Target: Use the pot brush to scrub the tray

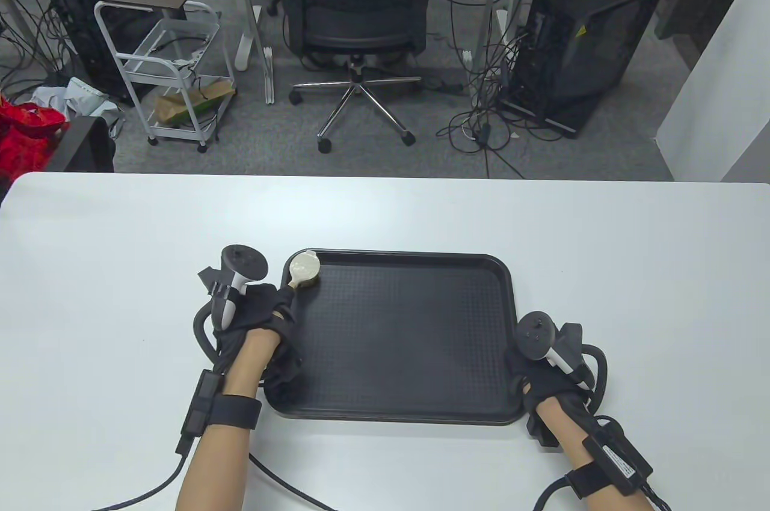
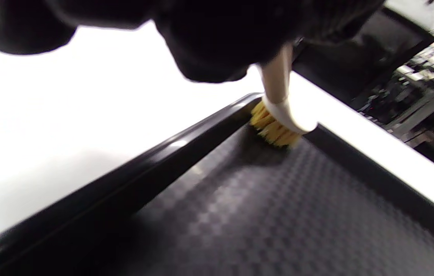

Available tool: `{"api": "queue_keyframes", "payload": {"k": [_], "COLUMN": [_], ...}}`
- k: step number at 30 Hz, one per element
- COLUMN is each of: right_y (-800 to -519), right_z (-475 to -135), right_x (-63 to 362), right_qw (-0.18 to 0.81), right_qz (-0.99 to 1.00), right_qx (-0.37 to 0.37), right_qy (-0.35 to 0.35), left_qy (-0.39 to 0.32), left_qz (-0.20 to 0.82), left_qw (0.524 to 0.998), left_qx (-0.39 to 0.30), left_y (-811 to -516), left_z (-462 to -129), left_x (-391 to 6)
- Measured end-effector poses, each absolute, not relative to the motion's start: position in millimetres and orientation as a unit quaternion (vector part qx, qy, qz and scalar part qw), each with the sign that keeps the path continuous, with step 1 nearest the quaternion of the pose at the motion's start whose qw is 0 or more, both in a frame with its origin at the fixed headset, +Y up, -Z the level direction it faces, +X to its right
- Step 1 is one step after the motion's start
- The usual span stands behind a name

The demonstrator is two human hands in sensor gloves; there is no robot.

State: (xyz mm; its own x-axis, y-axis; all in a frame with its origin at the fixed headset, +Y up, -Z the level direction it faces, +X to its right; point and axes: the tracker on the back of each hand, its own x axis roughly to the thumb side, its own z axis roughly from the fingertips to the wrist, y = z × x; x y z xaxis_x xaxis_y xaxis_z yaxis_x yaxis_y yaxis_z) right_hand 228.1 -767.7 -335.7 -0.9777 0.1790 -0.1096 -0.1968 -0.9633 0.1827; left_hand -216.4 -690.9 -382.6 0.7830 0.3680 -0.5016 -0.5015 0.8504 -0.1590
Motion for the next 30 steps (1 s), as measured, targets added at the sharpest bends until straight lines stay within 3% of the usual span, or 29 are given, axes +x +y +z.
{"api": "queue_keyframes", "payload": {"k": [4, 8, 16, 22, 30], "right_y": [-768, -768, -768, -768, -768], "right_z": [-336, -336, -336, -336, -336], "right_x": [228, 228, 228, 228, 228], "right_qw": [0.095, 0.095, 0.095, 0.093, 0.092], "right_qz": [0.990, 0.990, 0.990, 0.990, 0.990], "right_qx": [-0.046, -0.046, -0.046, -0.045, -0.045], "right_qy": [0.097, 0.097, 0.097, 0.096, 0.095], "left_qy": [0.159, 0.097, 0.031, 0.023, 0.035], "left_qz": [0.296, 0.295, 0.298, 0.283, 0.264], "left_qw": [0.927, 0.932, 0.926, 0.931, 0.936], "left_qx": [-0.167, -0.188, -0.228, -0.230, -0.231], "left_y": [-684, -683, -708, -712, -719], "left_z": [-386, -388, -387, -385, -387], "left_x": [-167, -109, -21, 8, 12]}}
